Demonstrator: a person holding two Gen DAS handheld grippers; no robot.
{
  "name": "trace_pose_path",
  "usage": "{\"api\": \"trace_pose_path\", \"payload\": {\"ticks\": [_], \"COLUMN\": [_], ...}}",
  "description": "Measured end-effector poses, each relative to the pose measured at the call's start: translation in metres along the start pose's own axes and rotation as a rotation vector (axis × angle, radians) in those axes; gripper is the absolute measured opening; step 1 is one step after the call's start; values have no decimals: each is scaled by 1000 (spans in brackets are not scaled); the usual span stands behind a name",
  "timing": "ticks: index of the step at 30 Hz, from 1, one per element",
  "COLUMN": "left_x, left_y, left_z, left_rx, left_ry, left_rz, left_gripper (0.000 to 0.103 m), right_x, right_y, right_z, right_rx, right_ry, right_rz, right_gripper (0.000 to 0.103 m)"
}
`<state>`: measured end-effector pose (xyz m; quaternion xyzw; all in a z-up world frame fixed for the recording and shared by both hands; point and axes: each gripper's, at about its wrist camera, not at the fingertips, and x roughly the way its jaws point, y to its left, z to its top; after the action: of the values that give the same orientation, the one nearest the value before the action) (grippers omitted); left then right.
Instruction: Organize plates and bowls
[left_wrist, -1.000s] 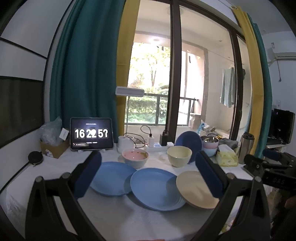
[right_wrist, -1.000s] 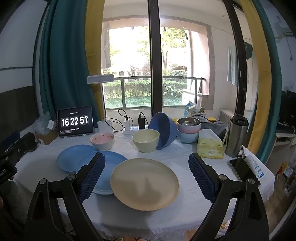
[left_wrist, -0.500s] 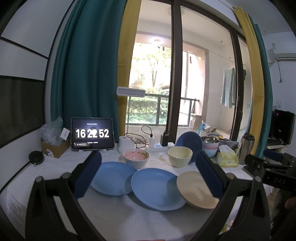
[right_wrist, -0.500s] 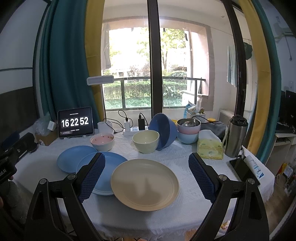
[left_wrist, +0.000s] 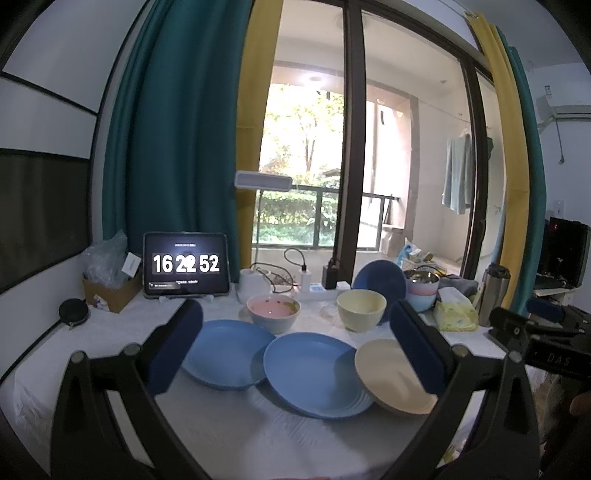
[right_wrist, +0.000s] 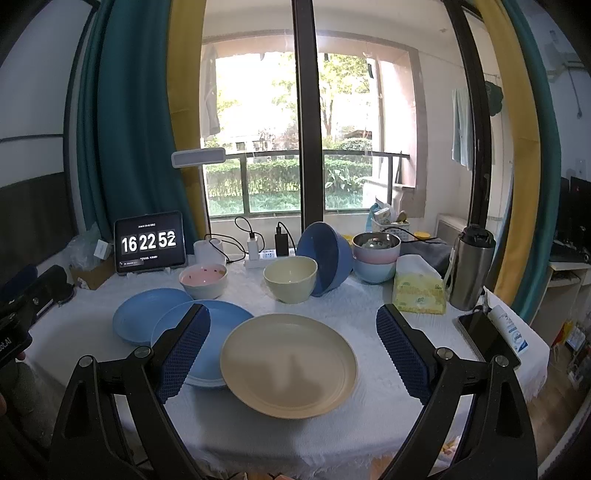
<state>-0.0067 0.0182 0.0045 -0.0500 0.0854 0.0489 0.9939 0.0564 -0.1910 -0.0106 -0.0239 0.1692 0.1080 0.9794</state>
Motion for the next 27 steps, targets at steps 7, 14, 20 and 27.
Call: {"api": "trace_pose_path", "payload": {"ticks": [7, 14, 20, 27], "left_x": [0, 0, 0, 0], "left_y": [2, 3, 6, 9], "left_z": [0, 0, 0, -1], "left_rx": [-1, -1, 1, 5], "left_ry": [-1, -2, -5, -8], "left_rz": [0, 0, 2, 3], "left_gripper": [102, 102, 102, 102], "right_x": [1, 1, 1, 2], "right_y": [0, 2, 2, 3], "right_z": [-1, -1, -2, -2], "right_rx": [0, 2, 3, 3], "right_ry": [7, 11, 12, 16], "right_rz": [1, 3, 2, 3], "right_gripper": [94, 94, 94, 94]}}
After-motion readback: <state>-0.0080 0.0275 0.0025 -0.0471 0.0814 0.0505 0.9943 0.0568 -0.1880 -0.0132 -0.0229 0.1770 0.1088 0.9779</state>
